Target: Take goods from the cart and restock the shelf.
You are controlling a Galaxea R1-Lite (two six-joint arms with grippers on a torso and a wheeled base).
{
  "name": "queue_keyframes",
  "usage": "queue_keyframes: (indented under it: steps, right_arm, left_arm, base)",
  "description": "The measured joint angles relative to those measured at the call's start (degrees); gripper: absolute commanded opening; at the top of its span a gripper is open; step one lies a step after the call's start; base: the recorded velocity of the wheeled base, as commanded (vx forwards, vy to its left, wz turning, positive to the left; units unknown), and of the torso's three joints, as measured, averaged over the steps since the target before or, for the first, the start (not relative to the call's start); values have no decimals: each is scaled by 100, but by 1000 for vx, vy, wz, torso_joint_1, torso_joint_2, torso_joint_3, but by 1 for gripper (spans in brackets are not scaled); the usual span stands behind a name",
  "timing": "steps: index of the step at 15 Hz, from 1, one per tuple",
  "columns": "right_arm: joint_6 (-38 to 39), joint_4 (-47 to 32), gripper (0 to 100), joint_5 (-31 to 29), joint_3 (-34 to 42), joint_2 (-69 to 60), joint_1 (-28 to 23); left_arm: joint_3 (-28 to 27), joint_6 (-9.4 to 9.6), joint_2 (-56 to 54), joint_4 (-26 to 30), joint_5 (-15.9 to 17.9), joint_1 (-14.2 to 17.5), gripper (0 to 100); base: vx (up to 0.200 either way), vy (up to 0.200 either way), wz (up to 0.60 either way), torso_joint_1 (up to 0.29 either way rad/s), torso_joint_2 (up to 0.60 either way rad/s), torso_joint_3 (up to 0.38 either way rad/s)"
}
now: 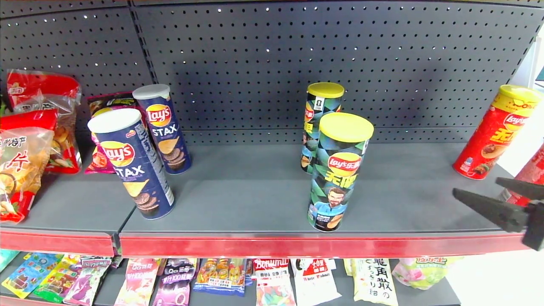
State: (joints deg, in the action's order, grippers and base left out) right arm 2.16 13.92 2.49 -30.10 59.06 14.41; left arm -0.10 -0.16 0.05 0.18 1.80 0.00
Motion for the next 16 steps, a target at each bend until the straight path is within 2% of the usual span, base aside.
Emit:
queue_keyframes:
  steps: [2, 4, 8, 11, 16]
  right_arm:
    - [20, 222, 100, -383, -71, 817, 516]
    - [22, 367, 100, -508, -160, 1401, 811]
    - [-22, 936, 100, -719, -297, 2332, 929]
    - [-39, 942, 100, -744, -418, 2727, 973]
    - [-49, 947, 100, -781, -673, 3159, 1346]
  left_arm:
    - [0, 0, 0, -2, 2, 0, 100]
    - [0, 0, 0, -2, 2, 0, 100]
    - [0, 2, -2, -2, 5, 0, 100]
    - [0, 0, -2, -2, 2, 0, 100]
    - [0, 0, -2, 0, 2, 0, 100]
  base:
    - [0, 0, 0, 0, 0, 0]
    - [0, 0, 0, 0, 0, 0]
    - [0, 0, 0, 0, 0, 0]
    - [0, 0, 0, 0, 0, 0]
    - [0, 0, 0, 0, 0, 0]
